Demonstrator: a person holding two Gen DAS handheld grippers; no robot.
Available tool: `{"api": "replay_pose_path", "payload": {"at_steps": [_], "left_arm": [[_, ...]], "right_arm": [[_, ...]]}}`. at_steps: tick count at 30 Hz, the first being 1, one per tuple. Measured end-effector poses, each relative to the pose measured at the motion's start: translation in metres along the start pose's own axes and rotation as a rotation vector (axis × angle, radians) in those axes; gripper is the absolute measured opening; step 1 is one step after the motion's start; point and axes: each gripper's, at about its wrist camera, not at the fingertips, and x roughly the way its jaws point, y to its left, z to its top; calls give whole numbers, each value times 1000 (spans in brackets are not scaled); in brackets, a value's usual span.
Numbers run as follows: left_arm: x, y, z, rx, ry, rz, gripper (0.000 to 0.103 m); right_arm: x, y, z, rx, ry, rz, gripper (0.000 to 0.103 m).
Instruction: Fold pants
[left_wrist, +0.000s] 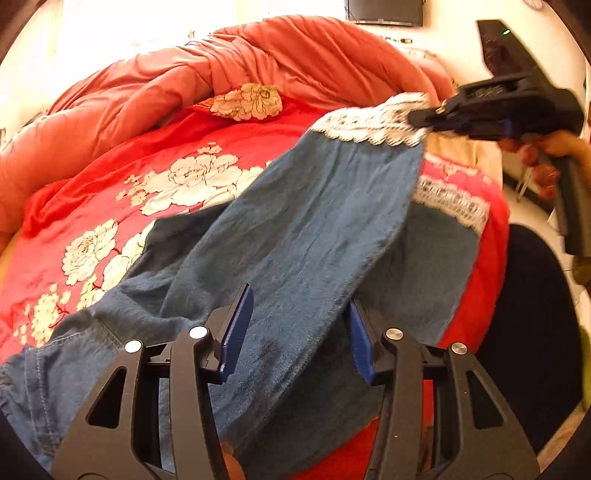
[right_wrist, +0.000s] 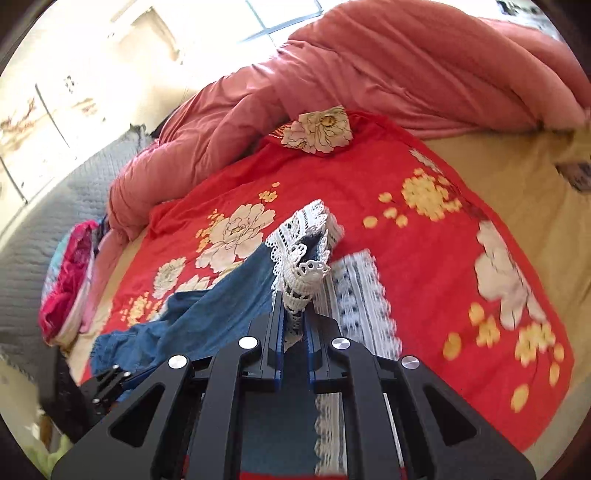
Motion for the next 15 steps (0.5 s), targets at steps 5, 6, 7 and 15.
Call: {"api": "replay_pose_path", "payload": {"at_steps": [5, 6, 7, 15], "left_arm": [[7, 8, -4, -45, 29, -51, 35], [6, 10, -4, -58, 29, -66, 22], [3, 12, -3, -73, 28, -81, 18], [-23, 20, -10, -107, 39, -168, 10]], "right_arm": [[-8, -9, -17, 50, 9, -4, 8], [-9, -11, -21, 54, 14, -3, 8], [-10, -13, -24, 62, 17, -4, 8], [-29, -25, -46, 117, 28, 17, 8]]}}
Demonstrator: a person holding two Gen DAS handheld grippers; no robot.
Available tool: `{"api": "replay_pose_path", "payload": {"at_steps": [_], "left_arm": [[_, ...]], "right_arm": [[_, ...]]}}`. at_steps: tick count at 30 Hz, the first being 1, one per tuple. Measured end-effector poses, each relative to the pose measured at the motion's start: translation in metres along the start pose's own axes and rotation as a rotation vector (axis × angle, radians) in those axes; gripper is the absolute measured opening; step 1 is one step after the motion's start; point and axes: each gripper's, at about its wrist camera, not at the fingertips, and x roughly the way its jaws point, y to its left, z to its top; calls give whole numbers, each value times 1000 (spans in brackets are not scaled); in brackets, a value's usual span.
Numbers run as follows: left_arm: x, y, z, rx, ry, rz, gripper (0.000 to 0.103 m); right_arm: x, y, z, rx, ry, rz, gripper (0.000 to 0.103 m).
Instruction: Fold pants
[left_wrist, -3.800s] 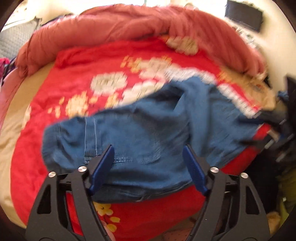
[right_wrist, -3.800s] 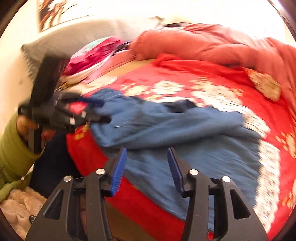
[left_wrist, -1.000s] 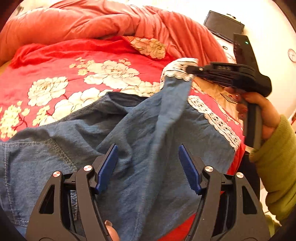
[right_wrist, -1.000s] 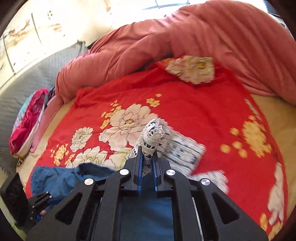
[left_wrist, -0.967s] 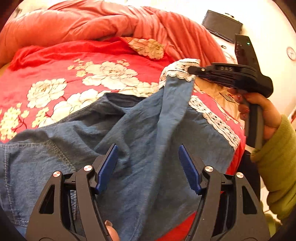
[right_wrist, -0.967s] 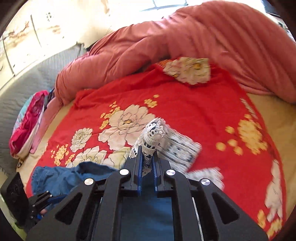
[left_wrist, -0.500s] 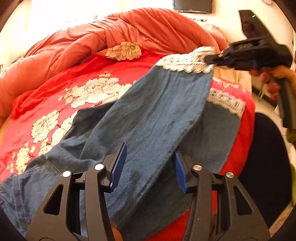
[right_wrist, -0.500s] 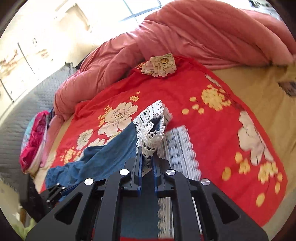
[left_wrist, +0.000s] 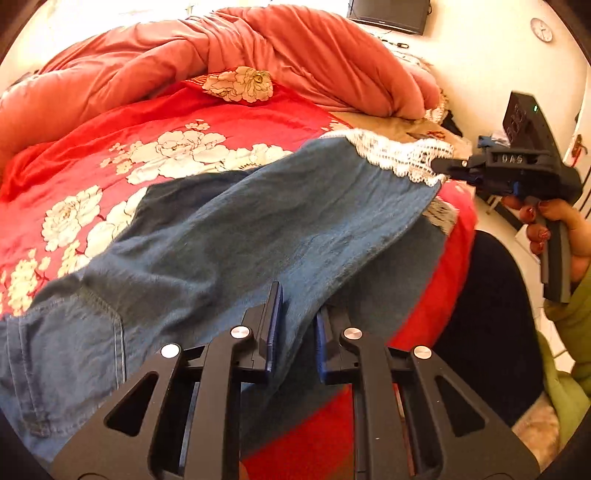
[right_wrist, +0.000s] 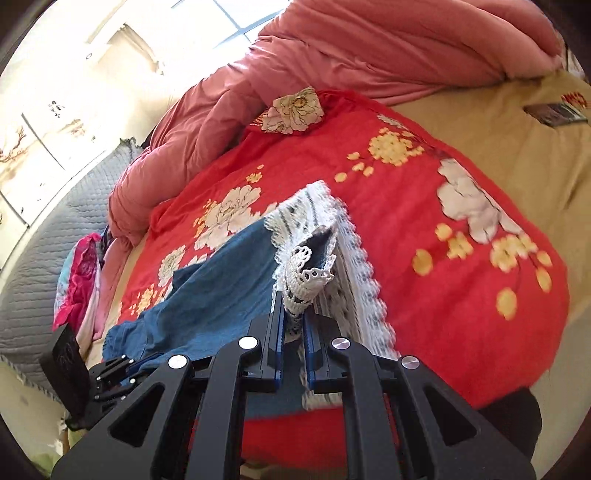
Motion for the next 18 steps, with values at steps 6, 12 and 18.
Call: {"api": "replay_pose_path", "payload": {"at_steps": [6, 12, 18], "left_arm": [[1, -6, -11, 22, 21, 5, 10], [-3, -11, -14, 28, 13, 21, 10], [-8, -11, -16, 20, 14, 23, 10]], "right_arm": [[5, -16, -17, 26, 59, -30, 11], [-1, -21, -15, 36, 26, -36, 30], [-1, -23, -9, 20, 24, -14, 11]]}}
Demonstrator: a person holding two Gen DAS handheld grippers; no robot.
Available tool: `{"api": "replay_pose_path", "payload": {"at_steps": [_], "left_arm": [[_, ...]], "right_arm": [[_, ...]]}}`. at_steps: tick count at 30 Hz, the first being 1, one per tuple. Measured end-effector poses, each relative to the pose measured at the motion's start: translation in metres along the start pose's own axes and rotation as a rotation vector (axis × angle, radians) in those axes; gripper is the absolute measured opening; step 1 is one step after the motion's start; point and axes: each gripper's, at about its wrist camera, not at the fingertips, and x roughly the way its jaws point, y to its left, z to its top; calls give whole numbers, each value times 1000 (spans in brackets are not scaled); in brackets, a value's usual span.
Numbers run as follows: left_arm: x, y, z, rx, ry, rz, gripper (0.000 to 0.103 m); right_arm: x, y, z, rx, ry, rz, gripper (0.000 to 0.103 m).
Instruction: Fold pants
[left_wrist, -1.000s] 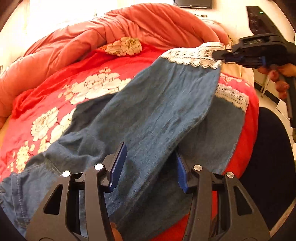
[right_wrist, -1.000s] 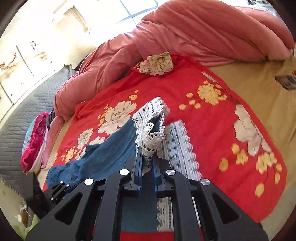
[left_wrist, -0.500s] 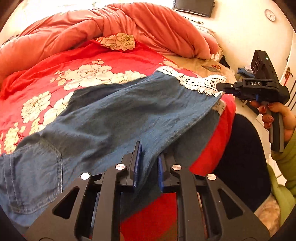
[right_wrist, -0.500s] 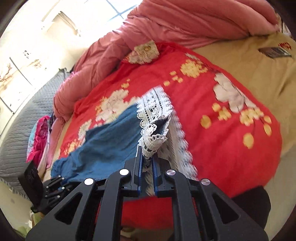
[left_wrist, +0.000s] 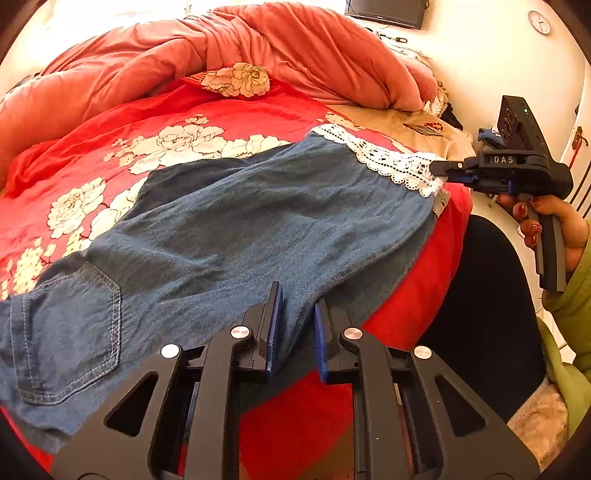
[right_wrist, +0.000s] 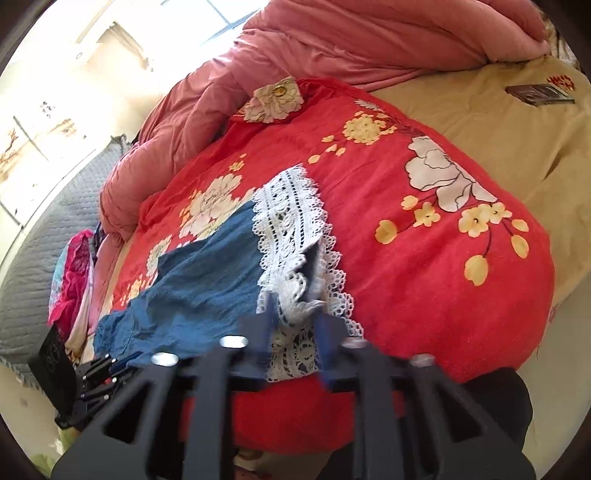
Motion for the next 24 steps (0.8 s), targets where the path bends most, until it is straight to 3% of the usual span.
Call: {"api": "replay_pose_path", "payload": {"at_steps": [4, 12, 15, 16, 17, 20, 24], "left_arm": [[-13, 2, -2, -2, -22, -6, 10], [-9, -2, -11, 19, 13, -6, 10], [-2, -4, -14, 27, 35, 6, 10], [-2, -4, -15, 26, 35, 7, 10], [-3, -4, -15, 24, 33, 6, 10], [-8, -4, -16, 20, 22, 13, 11], [-14, -6, -17, 26, 8, 26, 21]], "right_arm": [[-11, 4, -3, -30, -3, 9, 11], [-3, -12, -14, -14, 45, -38, 12], [-4, -9, -16, -33, 57, -57, 16], [-7, -6, -16, -45, 50, -73, 22], [-13, -2, -16, -75, 34, -110, 28], [-29, 22, -16, -227, -34, -215, 30], [-25, 75, -33, -493, -33, -151, 30]]}}
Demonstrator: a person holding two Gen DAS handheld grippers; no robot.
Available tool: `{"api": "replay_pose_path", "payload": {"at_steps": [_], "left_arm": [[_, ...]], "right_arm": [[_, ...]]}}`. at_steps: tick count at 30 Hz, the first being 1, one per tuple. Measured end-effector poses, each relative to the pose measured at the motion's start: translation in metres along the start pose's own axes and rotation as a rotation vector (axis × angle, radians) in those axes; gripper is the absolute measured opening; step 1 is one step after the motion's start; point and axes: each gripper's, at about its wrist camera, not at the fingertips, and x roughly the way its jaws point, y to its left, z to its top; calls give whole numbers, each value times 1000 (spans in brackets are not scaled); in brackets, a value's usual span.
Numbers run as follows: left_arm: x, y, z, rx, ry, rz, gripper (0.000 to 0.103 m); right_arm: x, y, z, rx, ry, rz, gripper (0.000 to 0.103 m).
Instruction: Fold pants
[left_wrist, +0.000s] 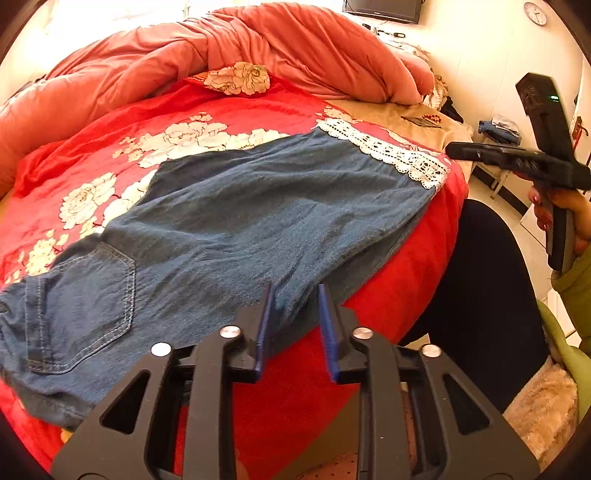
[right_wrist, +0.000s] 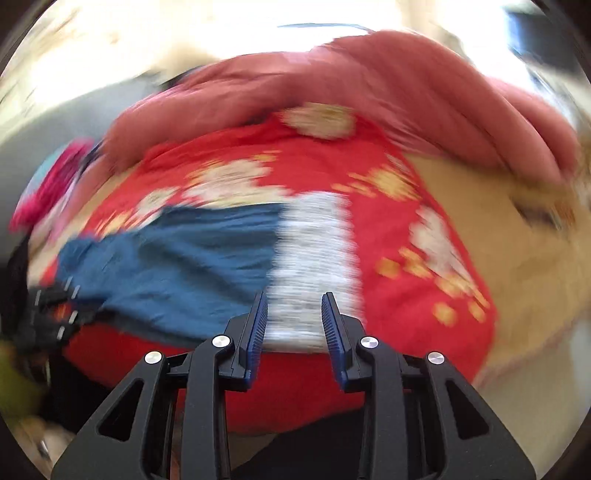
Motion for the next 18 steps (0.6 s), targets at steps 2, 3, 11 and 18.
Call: {"api": "replay_pose_path", "payload": {"at_steps": [2, 3, 11, 18], "left_arm": [[1, 0, -1, -1, 5, 12, 23], [1, -1, -2, 1, 8, 23, 25], [3, -4, 1, 7, -1, 48, 39], [14, -3, 3, -11, 14, 55, 21]], "right_arm": [[10, 37, -1, -141, 20, 83, 30], [16, 52, -3, -203, 33, 119, 30], [48, 122, -17, -492, 83, 174, 29], [73, 129, -15, -568, 117, 166, 9]]}}
